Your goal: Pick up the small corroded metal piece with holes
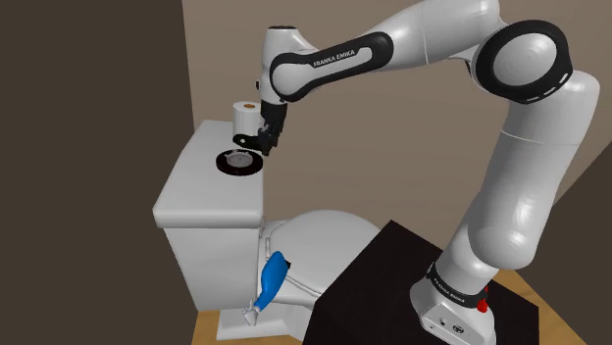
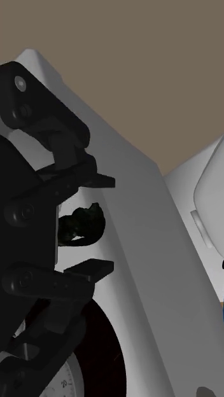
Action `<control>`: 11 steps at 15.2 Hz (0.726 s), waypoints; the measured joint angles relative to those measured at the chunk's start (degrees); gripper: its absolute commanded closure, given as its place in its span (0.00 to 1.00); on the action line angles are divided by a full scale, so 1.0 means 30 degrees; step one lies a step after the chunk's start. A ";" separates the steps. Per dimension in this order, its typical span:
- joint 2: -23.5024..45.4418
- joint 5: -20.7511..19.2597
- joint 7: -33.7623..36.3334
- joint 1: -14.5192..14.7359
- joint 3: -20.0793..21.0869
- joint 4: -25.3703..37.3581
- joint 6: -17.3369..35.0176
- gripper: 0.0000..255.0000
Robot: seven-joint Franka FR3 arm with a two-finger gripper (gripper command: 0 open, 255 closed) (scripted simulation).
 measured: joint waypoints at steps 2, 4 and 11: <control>0.0010 -0.0009 0.0006 -0.0004 -0.0007 -0.0010 0.0030 1.00; 0.0011 -0.0011 0.0010 -0.0003 -0.0008 -0.0016 0.0039 1.00; -0.0143 0.0037 -0.0049 -0.0013 -0.0001 0.0103 -0.0233 1.00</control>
